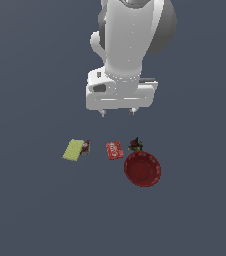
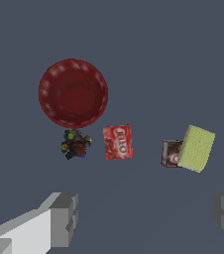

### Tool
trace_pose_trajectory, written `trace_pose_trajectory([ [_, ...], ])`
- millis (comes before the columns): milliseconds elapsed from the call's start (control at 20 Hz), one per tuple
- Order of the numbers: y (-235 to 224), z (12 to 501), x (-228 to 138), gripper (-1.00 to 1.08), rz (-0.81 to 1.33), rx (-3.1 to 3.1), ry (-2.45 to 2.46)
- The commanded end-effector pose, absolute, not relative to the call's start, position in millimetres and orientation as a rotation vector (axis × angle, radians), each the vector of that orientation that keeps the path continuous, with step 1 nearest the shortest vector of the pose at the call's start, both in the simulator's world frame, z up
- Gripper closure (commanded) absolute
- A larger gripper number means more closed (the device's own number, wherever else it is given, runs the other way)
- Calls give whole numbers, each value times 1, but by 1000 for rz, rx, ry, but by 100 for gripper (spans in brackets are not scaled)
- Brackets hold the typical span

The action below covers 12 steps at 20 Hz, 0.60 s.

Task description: Pick up a designated object from a clutter of objects.

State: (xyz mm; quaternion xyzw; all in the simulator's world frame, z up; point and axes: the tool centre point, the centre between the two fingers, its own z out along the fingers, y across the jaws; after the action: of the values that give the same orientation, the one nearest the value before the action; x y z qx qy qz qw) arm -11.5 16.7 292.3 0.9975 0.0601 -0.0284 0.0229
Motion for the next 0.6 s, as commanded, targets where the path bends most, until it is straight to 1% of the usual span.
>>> trace_pose_trajectory([
  [0,17,292,-12,-92,-88,3089,186],
  [550,44,289,-12,-92,-90,3064,305],
])
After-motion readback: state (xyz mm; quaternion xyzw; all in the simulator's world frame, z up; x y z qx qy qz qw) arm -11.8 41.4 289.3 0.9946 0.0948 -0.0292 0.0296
